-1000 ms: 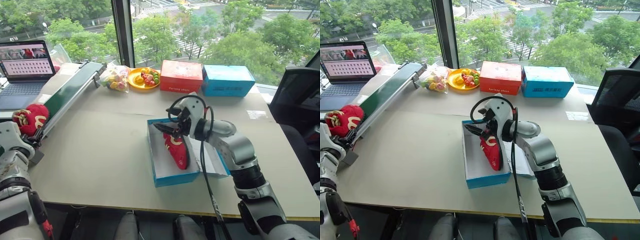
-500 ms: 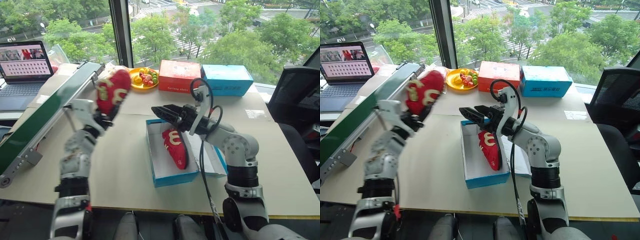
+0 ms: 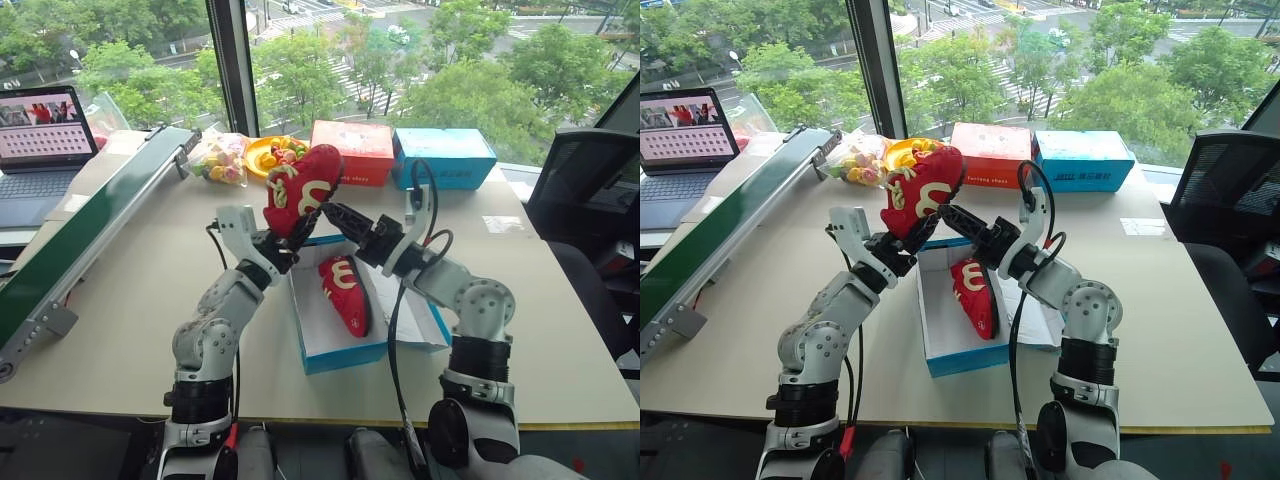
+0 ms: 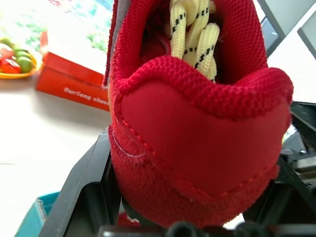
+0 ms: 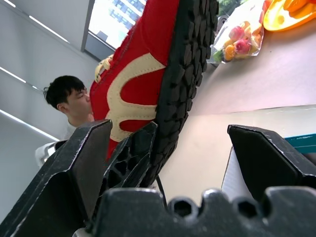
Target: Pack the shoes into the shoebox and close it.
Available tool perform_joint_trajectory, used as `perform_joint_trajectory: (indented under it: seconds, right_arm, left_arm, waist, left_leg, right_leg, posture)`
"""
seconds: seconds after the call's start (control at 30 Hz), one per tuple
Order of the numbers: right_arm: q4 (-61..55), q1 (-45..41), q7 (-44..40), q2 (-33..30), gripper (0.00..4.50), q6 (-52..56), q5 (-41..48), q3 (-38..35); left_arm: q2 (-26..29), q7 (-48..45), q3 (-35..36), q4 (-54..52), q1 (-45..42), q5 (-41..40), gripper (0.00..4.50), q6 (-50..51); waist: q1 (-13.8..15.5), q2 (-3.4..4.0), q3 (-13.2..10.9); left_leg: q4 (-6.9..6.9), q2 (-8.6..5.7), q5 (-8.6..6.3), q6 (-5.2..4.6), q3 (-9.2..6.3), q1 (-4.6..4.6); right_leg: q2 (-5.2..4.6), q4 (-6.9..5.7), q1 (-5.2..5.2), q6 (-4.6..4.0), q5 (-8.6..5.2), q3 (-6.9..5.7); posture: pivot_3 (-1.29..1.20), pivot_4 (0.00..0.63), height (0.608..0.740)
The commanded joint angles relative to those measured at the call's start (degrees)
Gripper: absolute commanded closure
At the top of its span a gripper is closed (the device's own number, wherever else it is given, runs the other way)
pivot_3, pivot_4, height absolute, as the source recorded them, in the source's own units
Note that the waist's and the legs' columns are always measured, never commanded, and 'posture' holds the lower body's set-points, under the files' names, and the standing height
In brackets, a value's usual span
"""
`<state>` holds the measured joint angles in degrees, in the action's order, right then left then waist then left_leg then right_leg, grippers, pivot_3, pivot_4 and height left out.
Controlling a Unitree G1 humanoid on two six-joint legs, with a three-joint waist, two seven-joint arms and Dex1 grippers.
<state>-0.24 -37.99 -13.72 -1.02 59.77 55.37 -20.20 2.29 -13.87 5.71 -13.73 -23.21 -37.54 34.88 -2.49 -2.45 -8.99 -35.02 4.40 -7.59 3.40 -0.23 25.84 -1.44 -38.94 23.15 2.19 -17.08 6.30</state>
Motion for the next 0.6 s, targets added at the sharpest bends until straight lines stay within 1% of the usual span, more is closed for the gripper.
perform_joint_trajectory:
  seconds: [0.03, 0.13, 0.2, 0.23, 0.33, 0.43, 0.5, 0.53, 0.6]
  right_arm:
    - [-0.4, -2.8, 0.1, -0.4, 0.00, -2.6, 1.9, -0.9]
    - [-0.3, -3.3, -0.2, -0.8, 0.00, -3.0, 1.8, -0.7]
    - [-0.1, -3.4, -0.1, -0.9, 0.53, -3.4, 1.8, -0.7]
    - [-0.2, -3.5, 0.0, -0.8, 0.64, -3.4, 2.2, -0.9]
    - [-0.8, -3.6, 0.0, -0.9, 1.74, -3.3, 2.6, -0.6]
    - [-1.1, -4.0, 0.6, -0.9, 2.73, -3.1, 2.7, -0.4]
    - [-1.0, -4.5, 1.0, -1.1, 3.39, -3.3, 2.3, -0.3]
    - [-1.0, -4.9, 1.2, -1.3, 3.73, -3.4, 2.1, -0.2]
    - [-0.9, -5.9, 1.6, -1.8, 4.21, -3.9, 1.5, -0.2]
  left_arm:
    - [-0.8, 0.5, -1.9, -5.3, 2.2, -1.7, 1.97, 1.3]
    - [-1.0, 0.9, -3.5, -7.3, 4.5, -1.9, 1.97, 2.4]
    - [-1.4, 1.3, -4.0, -8.2, 4.9, -2.1, 1.97, 2.6]
    - [-1.4, 1.3, -4.1, -8.2, 4.8, -2.0, 1.97, 2.7]
    - [-1.0, 1.3, -3.8, -7.8, 4.3, -1.7, 1.97, 2.6]
    - [-0.7, 1.1, -3.5, -7.5, 4.0, -1.6, 1.97, 2.5]
    - [-0.4, 1.4, -3.2, -7.6, 4.0, -1.5, 1.01, 2.5]
    - [-0.3, 1.3, -2.8, -7.6, 4.0, -1.9, 0.75, 2.6]
    - [1.2, 0.3, -1.5, -7.7, 4.0, -3.1, 0.00, 3.2]
  waist:
    - [-0.1, 0.00, 0.0]
    - [-0.1, 0.01, 0.0]
    - [0.0, 0.01, 0.0]
    - [0.0, 0.01, 0.0]
    - [0.0, 0.01, 0.0]
    - [0.0, 0.02, 0.0]
    - [-0.1, 0.02, 0.0]
    - [-0.1, 0.02, 0.0]
    - [-0.1, 0.03, 0.0]
  left_leg:
    - [0.01, 0.00, 0.00, 0.00, 0.00, 0.00]
    - [0.05, 0.00, 0.00, 0.00, 0.00, 0.00]
    - [0.05, 0.00, 0.00, -0.01, 0.00, 0.00]
    - [0.04, 0.00, 0.00, 0.00, -0.01, 0.02]
    - [0.02, -0.01, 0.00, 0.00, -0.01, 0.01]
    - [0.04, -0.01, 0.00, 0.00, -0.01, 0.01]
    - [0.06, -0.01, -0.01, -0.01, -0.01, 0.01]
    - [0.07, -0.01, -0.01, -0.01, -0.01, 0.02]
    - [0.08, -0.01, -0.01, -0.01, -0.01, 0.01]
  right_leg:
    - [0.00, 0.01, 0.00, 0.00, 0.00, 0.00]
    - [0.00, 0.04, 0.01, 0.00, 0.00, 0.01]
    - [0.00, 0.05, 0.01, 0.00, 0.00, 0.00]
    - [0.00, 0.05, 0.01, 0.00, 0.00, 0.00]
    - [-0.01, 0.05, -0.01, 0.00, 0.00, 0.00]
    - [0.00, 0.06, 0.00, 0.01, 0.00, 0.00]
    - [0.00, 0.08, 0.01, 0.01, -0.01, 0.00]
    - [0.00, 0.09, 0.01, 0.00, 0.00, 0.01]
    - [0.00, 0.09, 0.01, 0.01, -0.01, 0.01]
  posture:
    - [0.00, 0.150, 0.739]
    - [0.00, 0.150, 0.739]
    - [0.00, 0.150, 0.739]
    - [0.00, 0.150, 0.739]
    - [0.00, 0.150, 0.739]
    - [0.00, 0.150, 0.739]
    - [0.00, 0.150, 0.739]
    - [0.00, 0.150, 0.739]
    - [0.00, 0.150, 0.739]
